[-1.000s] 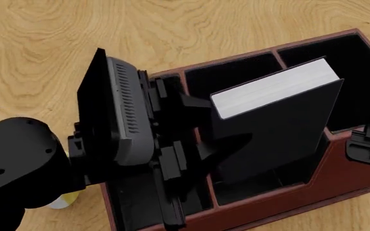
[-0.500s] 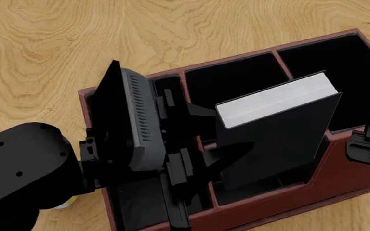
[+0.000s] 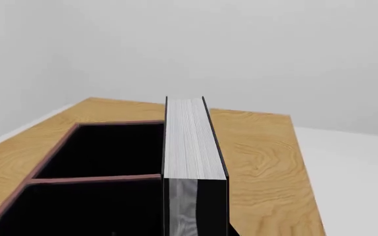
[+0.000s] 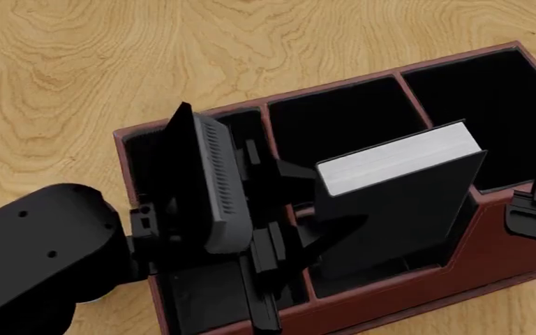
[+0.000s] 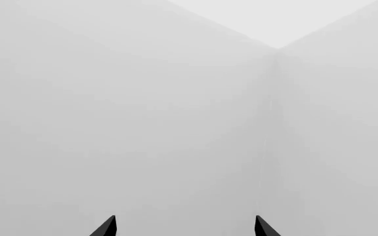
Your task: Pick up the book and place it in the back compartment of the caddy.
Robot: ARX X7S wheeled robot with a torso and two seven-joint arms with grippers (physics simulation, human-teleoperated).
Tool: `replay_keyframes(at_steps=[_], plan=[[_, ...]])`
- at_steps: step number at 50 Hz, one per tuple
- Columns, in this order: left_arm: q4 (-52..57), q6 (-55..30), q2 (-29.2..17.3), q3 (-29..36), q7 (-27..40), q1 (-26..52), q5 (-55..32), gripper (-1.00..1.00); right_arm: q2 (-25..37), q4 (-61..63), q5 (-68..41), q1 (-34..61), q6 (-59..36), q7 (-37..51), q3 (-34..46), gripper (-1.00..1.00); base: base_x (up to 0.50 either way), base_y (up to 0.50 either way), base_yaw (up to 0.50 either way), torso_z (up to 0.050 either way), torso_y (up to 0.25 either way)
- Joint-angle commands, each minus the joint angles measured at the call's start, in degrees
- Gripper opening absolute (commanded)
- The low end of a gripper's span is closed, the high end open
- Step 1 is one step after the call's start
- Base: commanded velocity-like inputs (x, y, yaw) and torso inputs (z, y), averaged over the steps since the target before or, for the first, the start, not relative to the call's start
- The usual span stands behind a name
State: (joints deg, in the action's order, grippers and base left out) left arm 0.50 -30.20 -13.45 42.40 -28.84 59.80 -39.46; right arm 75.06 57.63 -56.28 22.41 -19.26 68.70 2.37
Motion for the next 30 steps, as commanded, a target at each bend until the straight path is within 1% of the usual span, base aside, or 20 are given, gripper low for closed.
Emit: replay_keyframes(at_steps=[1, 30], plan=[[-1.35, 1.37, 0.47, -0.32, -0.17, 0.10, -1.72, -1.00, 0.16, -0.19, 0.30, -0.72, 0.50, 0.01, -0.20, 1.00, 0.00, 0.00, 0.00, 0.000, 0.000], [-7.80, 5.88, 2.14, 1.39, -2.44, -0.09, 0.78, -1.00, 0.10, -0.72, 0.49, -0.29, 0.79, -0.28, 0.72, 1.00, 0.00, 0.00, 0.00, 0.000, 0.001]])
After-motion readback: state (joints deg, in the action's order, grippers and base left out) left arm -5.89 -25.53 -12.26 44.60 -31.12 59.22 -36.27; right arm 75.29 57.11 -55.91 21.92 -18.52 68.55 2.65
